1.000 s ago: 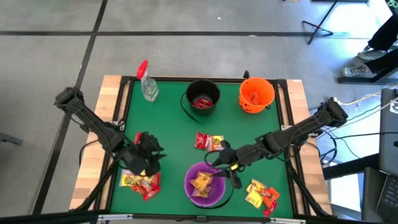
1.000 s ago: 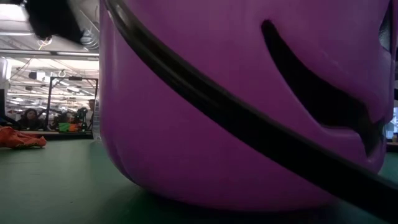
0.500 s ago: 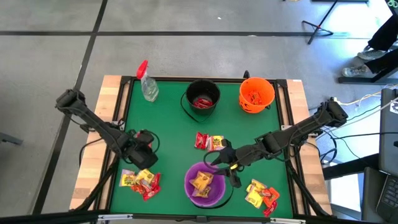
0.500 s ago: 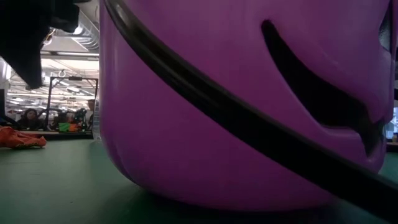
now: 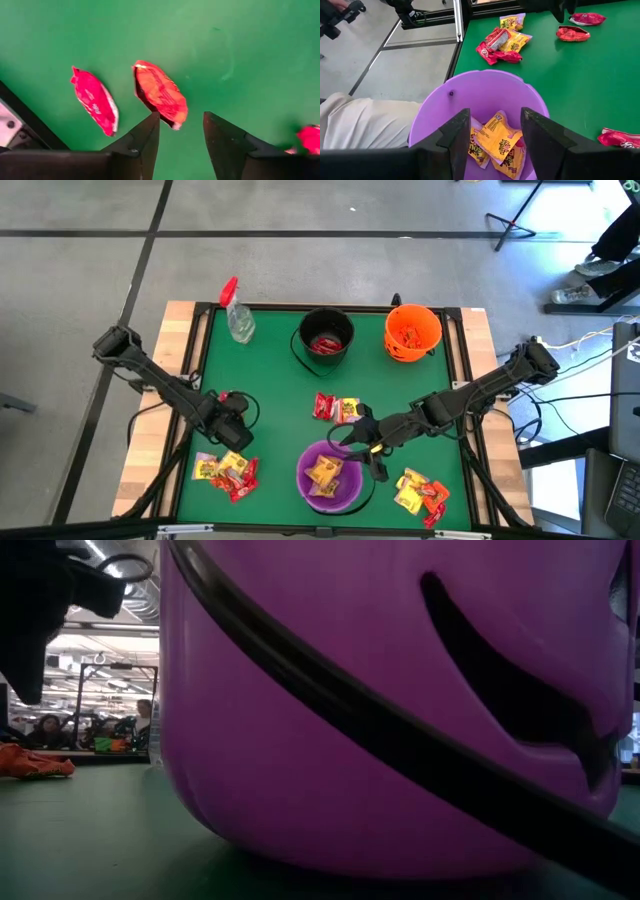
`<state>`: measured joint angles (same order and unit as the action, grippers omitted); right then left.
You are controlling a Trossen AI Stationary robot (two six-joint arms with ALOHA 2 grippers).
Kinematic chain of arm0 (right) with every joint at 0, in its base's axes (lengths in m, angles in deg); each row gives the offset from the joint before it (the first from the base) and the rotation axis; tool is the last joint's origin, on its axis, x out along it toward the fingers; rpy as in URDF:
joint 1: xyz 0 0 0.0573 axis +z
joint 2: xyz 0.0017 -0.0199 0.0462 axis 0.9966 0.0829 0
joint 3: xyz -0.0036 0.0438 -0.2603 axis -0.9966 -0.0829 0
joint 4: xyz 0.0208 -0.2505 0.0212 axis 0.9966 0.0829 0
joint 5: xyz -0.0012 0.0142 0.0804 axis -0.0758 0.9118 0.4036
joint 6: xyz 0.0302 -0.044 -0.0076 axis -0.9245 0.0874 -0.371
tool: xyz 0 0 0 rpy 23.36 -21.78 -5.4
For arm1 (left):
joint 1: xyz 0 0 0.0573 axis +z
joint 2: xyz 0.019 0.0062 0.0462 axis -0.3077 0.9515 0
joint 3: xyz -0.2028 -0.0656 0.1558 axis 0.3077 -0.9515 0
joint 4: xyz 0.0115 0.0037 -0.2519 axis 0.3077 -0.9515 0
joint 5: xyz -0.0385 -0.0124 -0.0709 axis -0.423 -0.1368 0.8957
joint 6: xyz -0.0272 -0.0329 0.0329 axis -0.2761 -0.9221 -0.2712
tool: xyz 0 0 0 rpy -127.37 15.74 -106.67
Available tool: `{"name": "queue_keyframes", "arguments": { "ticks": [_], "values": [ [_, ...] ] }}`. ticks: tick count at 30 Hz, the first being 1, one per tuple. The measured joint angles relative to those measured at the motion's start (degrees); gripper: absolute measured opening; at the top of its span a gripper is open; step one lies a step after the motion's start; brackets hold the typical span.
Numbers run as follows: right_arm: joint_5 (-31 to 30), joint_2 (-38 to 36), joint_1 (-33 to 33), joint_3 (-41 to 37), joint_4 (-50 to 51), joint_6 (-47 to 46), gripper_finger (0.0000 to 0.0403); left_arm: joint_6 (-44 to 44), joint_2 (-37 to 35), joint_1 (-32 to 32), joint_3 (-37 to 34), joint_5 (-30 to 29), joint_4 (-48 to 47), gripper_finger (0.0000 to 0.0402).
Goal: Organize candy in baskets
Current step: Put the orange candy pack into the orange bucket
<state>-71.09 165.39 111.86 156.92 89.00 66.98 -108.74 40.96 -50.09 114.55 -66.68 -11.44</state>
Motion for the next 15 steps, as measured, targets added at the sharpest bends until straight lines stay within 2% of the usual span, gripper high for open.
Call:
{"name": "queue_keyframes", "arguments": {
  "ticks": [8, 15],
  "values": [
    [-0.17, 0.00, 0.00, -0.02, -0.04, 1.06, 0.0170, -0.13, 0.00, 0.94, -3.69, 2.99, 0.68, 0.0203],
    [-1.34, 0.00, 0.00, 0.00, -0.06, 1.58, 0.0170, -0.24, 0.00, 0.94, -8.13, 4.17, 10.25, 0.0231]
  ]
}}
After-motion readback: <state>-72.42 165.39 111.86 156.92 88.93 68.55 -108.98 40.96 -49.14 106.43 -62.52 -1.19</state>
